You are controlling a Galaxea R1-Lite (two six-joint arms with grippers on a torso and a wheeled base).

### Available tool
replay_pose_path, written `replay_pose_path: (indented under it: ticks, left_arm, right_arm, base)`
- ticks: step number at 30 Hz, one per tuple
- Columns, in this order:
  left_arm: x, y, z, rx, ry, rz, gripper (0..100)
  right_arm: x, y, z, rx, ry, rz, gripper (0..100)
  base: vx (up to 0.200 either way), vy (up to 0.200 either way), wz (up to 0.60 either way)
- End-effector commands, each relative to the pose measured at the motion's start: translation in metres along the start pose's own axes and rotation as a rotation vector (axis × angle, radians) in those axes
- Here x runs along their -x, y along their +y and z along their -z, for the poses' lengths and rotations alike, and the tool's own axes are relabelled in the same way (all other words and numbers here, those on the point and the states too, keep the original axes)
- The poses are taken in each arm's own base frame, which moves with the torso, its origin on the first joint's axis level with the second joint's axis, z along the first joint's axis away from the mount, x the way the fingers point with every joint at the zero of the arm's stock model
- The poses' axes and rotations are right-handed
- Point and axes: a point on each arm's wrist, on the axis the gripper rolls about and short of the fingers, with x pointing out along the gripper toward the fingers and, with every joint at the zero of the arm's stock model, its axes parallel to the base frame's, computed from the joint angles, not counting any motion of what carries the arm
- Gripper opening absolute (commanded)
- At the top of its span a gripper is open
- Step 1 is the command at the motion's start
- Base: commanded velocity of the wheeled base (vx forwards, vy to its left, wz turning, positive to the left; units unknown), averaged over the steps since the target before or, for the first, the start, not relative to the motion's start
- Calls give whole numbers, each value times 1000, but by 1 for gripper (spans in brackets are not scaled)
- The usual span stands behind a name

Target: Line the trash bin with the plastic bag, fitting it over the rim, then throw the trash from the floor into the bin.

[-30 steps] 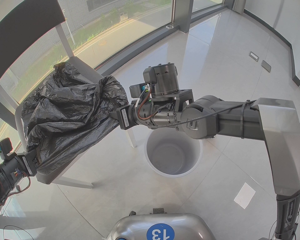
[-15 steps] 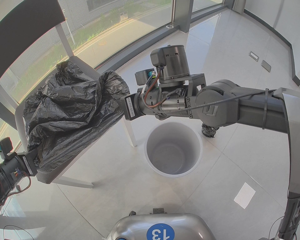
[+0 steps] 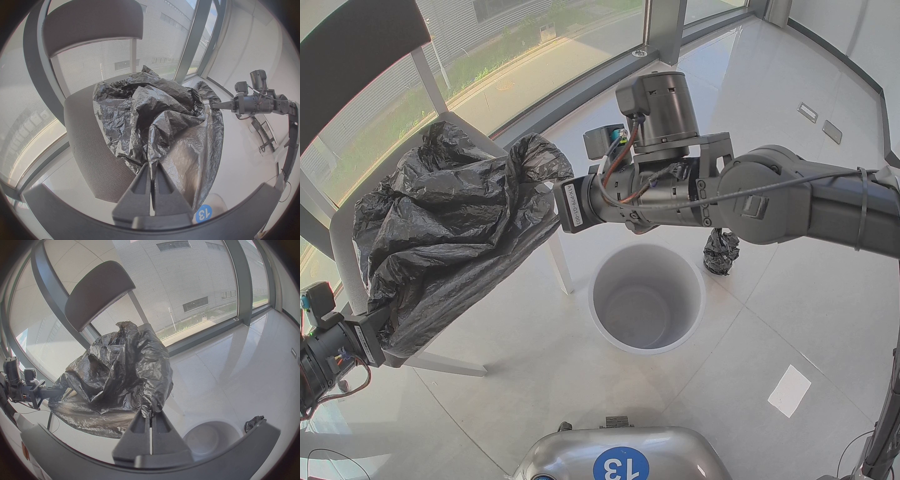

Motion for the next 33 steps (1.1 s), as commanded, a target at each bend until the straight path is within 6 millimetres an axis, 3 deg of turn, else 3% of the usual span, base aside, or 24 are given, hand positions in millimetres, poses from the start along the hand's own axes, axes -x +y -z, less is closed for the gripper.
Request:
replay_pose_path:
  ticks: [1, 8, 13, 26, 30, 31, 32, 33]
  left_arm:
    - [1, -1, 2, -5, 10, 31, 0]
    - [11, -16, 3, -75, 36, 169, 0]
    - [-5, -20, 6, -98, 110, 93, 0]
    - [2, -28, -4, -61, -50, 233, 0]
    - [7, -34, -5, -75, -56, 282, 0]
    - [7, -39, -5, -89, -48, 315, 0]
    - [6, -45, -7, -100, -41, 347, 0]
    - [4, -64, -24, -105, -42, 426, 0]
  right_arm:
    - [8, 0, -3, 1, -4, 1, 0]
    - [9, 0, 8, 2, 41, 2, 0]
    - [10, -1, 12, 2, 56, 4, 0]
    - [17, 5, 11, 9, 58, -4, 0]
    - [41, 9, 14, 15, 76, 21, 0]
    - [55, 7, 18, 15, 92, 33, 0]
    - [72, 5, 21, 17, 104, 38, 0]
    - [120, -7, 33, 14, 128, 61, 0]
  base:
    - [0, 0, 0]
    - [0, 0, 0]
    - [0, 0, 0]
    - [0, 0, 0]
    - [0, 0, 0]
    - [0, 0, 0]
    - [0, 0, 0]
    - [0, 0, 0]
